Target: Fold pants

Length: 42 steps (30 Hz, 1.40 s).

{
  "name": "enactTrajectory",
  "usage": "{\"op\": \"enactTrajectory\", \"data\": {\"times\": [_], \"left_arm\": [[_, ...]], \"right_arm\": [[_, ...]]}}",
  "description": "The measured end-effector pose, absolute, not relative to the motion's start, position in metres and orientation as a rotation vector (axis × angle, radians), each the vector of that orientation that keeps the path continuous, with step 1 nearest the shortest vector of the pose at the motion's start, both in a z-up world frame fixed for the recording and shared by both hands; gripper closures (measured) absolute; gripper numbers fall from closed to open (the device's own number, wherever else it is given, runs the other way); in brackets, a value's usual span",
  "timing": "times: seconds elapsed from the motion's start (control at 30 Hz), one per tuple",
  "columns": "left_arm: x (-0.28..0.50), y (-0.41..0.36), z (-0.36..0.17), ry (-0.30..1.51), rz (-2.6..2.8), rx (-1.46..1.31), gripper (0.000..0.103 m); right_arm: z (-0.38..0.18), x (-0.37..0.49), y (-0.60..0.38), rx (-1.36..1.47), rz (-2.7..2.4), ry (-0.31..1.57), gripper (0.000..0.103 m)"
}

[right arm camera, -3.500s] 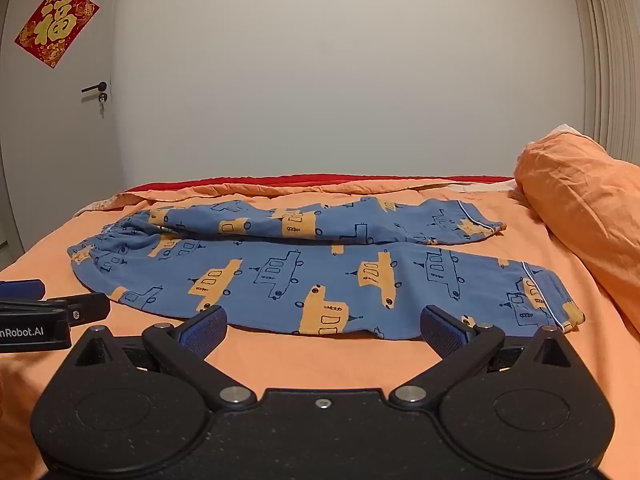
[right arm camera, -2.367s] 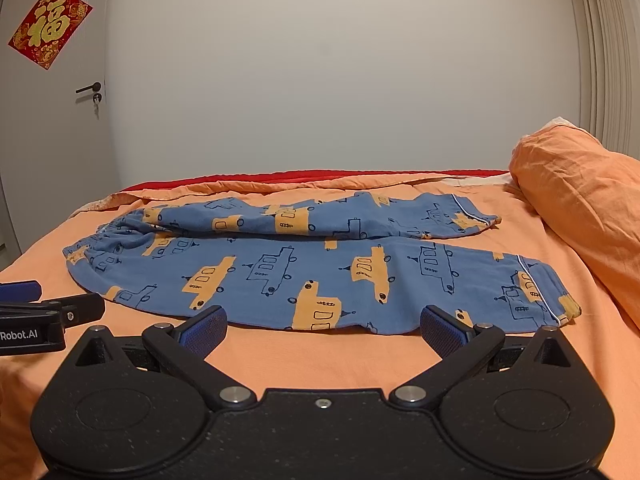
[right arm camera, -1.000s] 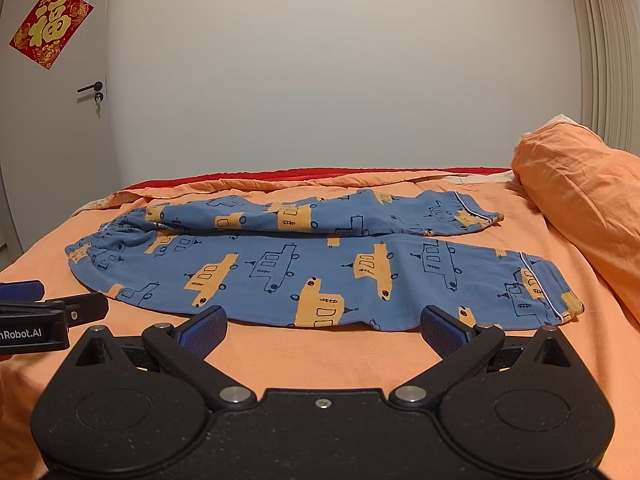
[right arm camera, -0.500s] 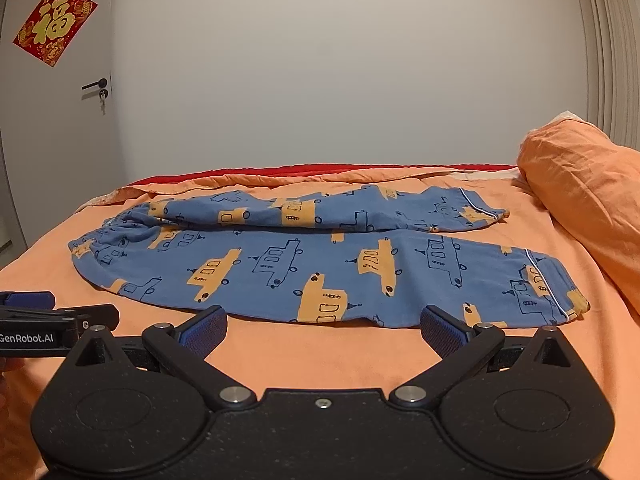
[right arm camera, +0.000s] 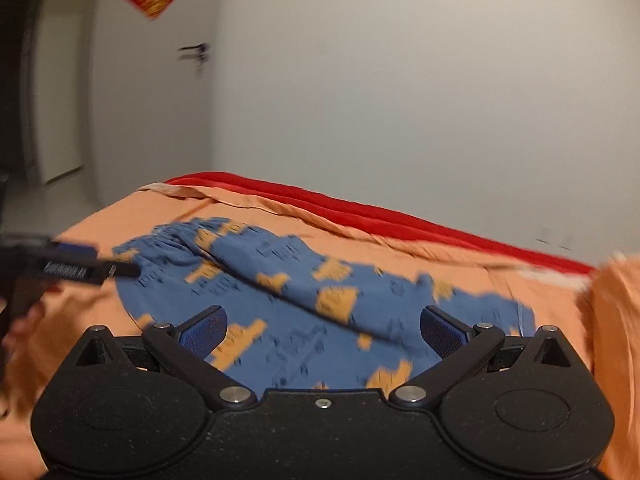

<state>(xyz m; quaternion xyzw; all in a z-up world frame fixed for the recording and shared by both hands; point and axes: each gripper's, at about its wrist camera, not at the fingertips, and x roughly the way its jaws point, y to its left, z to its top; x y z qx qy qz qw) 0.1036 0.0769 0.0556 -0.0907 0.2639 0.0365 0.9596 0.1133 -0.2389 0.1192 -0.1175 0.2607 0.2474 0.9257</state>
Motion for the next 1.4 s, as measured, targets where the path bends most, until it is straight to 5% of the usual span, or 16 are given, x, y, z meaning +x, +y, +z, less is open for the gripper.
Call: {"op": "enactTrajectory", "data": {"times": [0.17,0.53,0.73,1.03,1.17,1.3,1.4], "left_arm": [[0.195,0.125,0.089,0.535,0.056,-0.019,0.0],[0.354,0.148,0.044,0.821,-0.151,0.167,0.0],[0.379,0.126,0.005,0.873,-0.305,0.457,0.001],[0.405,0.135,-0.018,1.054,-0.451,0.34,0.043],[0.412,0.136,-0.018,1.106,-0.402,0.308,0.053],[0.404,0.119,-0.017,1.099,-0.401,0.356,0.09],[0.399,0.104,-0.014,1.085,-0.349,0.418,0.1]], "right_arm": [[0.148,0.211,-0.209,-0.389,0.756,0.676,0.0],[0.04,0.389,-0.181,-0.35,0.821,0.74,0.001],[0.001,0.429,-0.181,-0.42,0.843,0.843,0.021],[-0.02,0.443,-0.188,-0.448,0.87,0.893,0.051],[-0.016,0.443,-0.187,-0.447,0.888,0.903,0.078],[-0.018,0.436,-0.181,-0.486,0.882,0.905,0.1],[-0.016,0.429,-0.178,-0.511,0.869,0.877,0.103]]}}
